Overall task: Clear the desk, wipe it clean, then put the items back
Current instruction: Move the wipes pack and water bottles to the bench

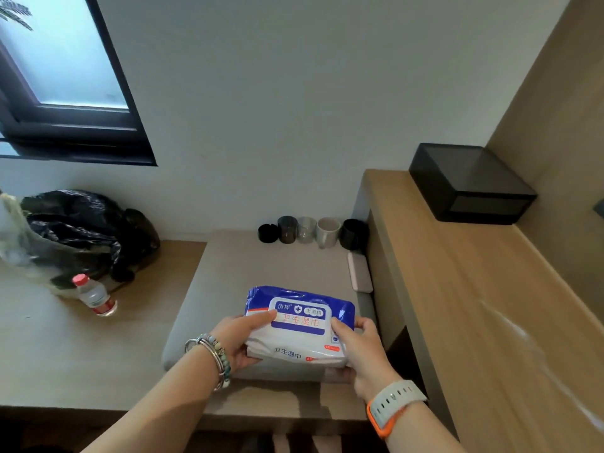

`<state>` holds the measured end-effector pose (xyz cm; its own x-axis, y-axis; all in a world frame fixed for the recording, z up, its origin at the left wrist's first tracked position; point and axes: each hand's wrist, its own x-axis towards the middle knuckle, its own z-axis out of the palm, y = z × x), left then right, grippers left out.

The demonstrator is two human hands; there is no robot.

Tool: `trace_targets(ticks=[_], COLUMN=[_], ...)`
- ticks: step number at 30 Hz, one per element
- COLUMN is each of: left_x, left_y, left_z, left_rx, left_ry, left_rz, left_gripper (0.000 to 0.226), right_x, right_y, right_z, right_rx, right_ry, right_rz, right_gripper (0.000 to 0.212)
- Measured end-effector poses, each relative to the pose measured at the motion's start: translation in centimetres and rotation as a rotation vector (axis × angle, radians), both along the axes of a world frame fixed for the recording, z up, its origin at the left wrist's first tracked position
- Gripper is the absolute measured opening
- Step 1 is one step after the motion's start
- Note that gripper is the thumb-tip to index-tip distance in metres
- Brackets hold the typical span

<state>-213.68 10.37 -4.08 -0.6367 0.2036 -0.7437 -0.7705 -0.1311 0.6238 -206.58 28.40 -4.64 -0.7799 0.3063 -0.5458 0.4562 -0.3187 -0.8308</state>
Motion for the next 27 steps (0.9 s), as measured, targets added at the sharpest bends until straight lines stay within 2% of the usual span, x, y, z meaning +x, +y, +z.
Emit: trace_targets(ticks=[7, 12, 25, 27], left_x=[-11.7, -19.2, -29.1, -30.1], left_y=[1.6, 2.0, 6.5, 7.3], left_z=[-2.8, -6.4, -19.3, -21.4], left_rx=[-0.004, -0.085, -0.161, -0.183], left_ry=[0.004, -0.011, -0.116, -0.129], left_rz=[-0.073, -0.129, -0.174, -0.182], left_gripper=[0.027, 0.030, 0.026, 0.031], right_x=[-11.1, -18.0, -27.3, -28.1], right_y=[0.9, 0.8, 4.3, 5.2], right_z=[-3.7, -6.8, -19.4, -21.5], right_rx=[-0.030, -0.065, -0.078, -0.073], right_ry=[-0.077, -0.154, -0.298, -0.317], right_rz=[-0.044, -0.113, -0.201, -0.196], right_gripper=[0.024, 0.026, 0.027, 0.029])
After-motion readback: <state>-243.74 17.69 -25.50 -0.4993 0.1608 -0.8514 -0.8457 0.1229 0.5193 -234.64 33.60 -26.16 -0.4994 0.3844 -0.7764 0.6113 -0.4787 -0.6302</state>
